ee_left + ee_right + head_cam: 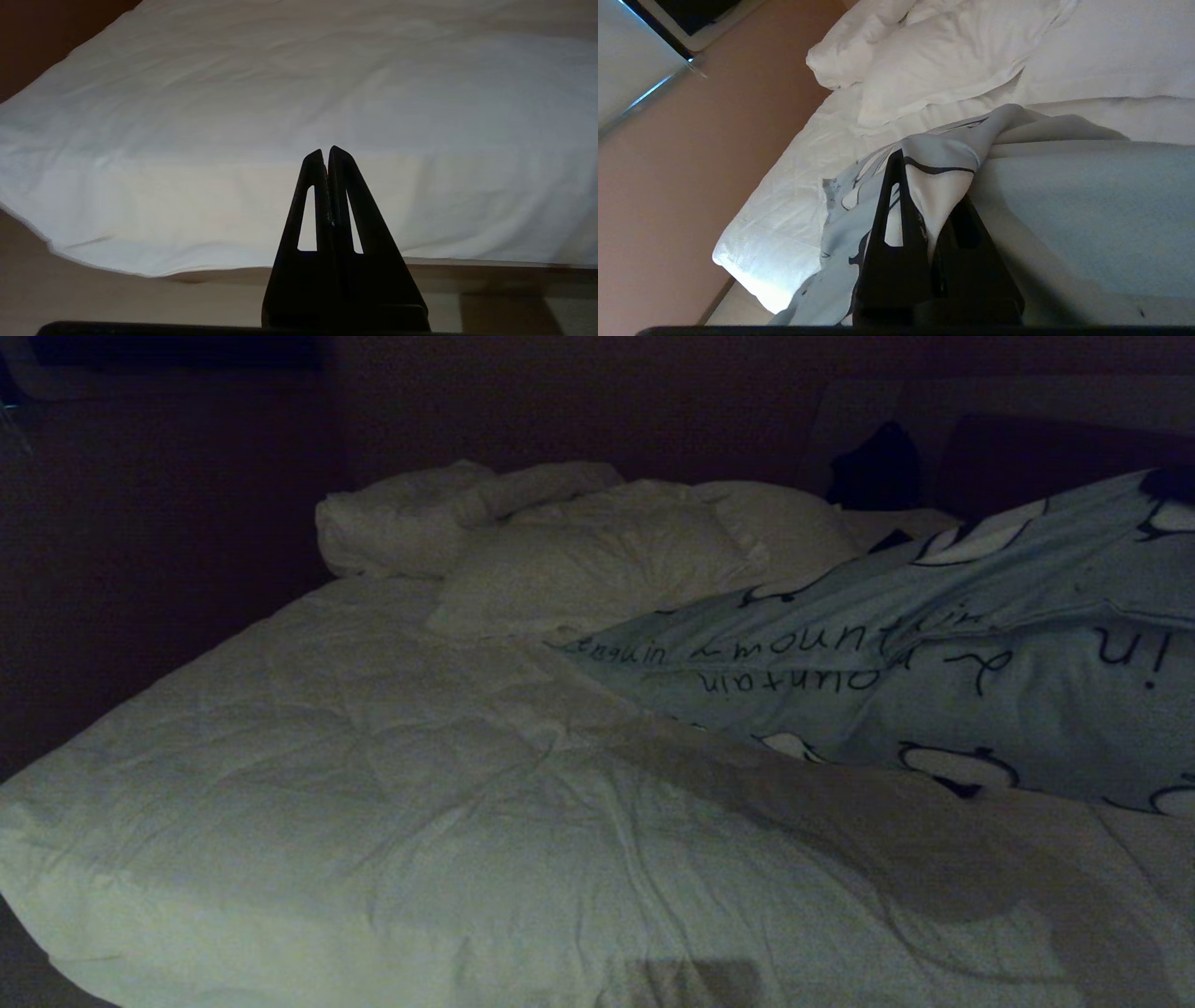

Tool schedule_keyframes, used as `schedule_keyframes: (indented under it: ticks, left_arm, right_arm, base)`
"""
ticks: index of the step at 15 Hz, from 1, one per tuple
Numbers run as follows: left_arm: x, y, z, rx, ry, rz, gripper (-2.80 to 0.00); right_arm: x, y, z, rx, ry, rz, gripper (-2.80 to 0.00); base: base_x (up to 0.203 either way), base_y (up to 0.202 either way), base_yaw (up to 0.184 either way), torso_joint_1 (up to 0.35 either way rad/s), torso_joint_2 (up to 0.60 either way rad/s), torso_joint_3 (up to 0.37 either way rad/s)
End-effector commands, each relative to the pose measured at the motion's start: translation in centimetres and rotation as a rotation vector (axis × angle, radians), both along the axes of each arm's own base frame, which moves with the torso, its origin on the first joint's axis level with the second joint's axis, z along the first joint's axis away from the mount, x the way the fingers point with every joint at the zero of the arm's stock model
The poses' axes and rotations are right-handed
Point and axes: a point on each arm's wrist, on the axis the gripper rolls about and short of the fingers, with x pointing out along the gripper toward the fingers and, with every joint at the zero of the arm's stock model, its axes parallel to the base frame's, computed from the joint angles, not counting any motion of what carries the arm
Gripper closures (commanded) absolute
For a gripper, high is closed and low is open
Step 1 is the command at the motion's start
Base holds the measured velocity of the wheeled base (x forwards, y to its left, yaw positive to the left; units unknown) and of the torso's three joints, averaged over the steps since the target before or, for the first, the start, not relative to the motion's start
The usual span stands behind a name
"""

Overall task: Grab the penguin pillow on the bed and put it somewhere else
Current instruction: Move to the foot of the bed

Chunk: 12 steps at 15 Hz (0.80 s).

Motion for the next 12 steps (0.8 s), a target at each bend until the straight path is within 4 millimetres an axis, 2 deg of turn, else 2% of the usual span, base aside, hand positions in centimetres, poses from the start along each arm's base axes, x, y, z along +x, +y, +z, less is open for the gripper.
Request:
schedule_keyframes:
  ticks: [1,12]
  left_arm:
    - [0.0,0.0,-0.05,0.002,0.0,0.0,0.0]
    - [0.0,0.0,-0.05,0.003,0.0,-0.002,0.0]
  right_arm:
    - [0.05,0.0,-0.04,0.002,0.002,0.002,0.0]
    - [0.12,0.01,-0.11,0.001,0.005,0.002,0.0]
  base:
    - [0.0,0.198,0.0,0.002,0.0,-0.007]
    - [0.0,0.196,-0.001,0.002,0.0,0.002]
